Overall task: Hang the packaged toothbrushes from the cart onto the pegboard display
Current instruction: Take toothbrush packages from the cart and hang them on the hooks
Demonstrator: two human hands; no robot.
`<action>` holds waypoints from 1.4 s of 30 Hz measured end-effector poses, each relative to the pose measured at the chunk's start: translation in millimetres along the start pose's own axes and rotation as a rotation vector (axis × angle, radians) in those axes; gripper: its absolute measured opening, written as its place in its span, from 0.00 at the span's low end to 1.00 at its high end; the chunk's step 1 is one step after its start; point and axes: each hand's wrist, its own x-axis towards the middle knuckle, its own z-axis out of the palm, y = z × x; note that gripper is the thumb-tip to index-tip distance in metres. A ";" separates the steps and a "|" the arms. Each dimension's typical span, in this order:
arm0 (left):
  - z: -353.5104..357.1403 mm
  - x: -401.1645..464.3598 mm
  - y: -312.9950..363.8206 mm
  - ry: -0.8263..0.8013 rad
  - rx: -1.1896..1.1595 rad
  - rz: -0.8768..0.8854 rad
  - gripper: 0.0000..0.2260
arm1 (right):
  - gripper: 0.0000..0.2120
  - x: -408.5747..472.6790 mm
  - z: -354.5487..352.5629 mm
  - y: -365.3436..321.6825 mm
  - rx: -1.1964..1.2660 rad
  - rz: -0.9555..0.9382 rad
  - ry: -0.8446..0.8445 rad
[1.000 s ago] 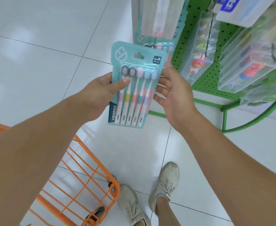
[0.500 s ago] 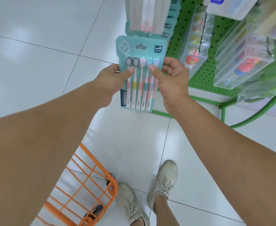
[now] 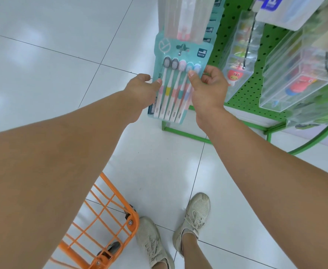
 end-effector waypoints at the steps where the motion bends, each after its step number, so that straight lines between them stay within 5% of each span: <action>1: -2.7 -1.5 -0.8 0.003 0.016 -0.007 0.23 | 0.04 2.8 2.0 -1.5 -0.047 0.009 0.007; 5: -18.5 -15.6 -9.7 -0.020 0.026 -0.054 0.18 | 0.10 7.4 9.3 -4.3 -0.175 0.082 0.012; 8: -32.7 -37.3 -19.2 -0.044 -0.013 -0.089 0.11 | 0.21 -3.3 6.1 -13.4 -0.270 0.304 -0.019; 13: -77.0 -114.4 -14.9 -0.024 -0.186 -0.128 0.09 | 0.09 -98.4 -21.6 -48.3 -0.261 0.756 -0.369; 19: -196.5 -260.4 -15.2 0.360 -0.398 0.067 0.04 | 0.04 -245.4 -13.8 -155.6 -0.378 0.490 -0.544; 25: -298.0 -383.1 -106.2 0.738 -0.238 -0.119 0.06 | 0.07 -386.5 73.2 -169.1 -0.555 -0.015 -1.060; 29: -315.0 -399.4 -164.9 0.602 0.055 -0.526 0.36 | 0.28 -425.9 128.5 -113.0 -1.141 -0.292 -1.312; 32: -302.3 -394.7 -210.6 0.464 -0.132 -0.800 0.53 | 0.38 -425.0 154.7 -63.4 -1.376 -0.145 -1.241; 34: -290.9 -387.7 -235.2 0.550 -0.383 -0.896 0.58 | 0.42 -424.0 164.2 -43.1 -1.445 0.011 -1.128; 37: -281.2 -383.0 -255.8 0.718 -0.560 -0.944 0.53 | 0.42 -424.5 174.9 -28.8 -1.474 0.079 -1.043; 42: -282.8 -386.6 -263.6 0.730 -0.504 -0.975 0.46 | 0.35 -424.8 177.0 -27.0 -1.546 0.023 -0.969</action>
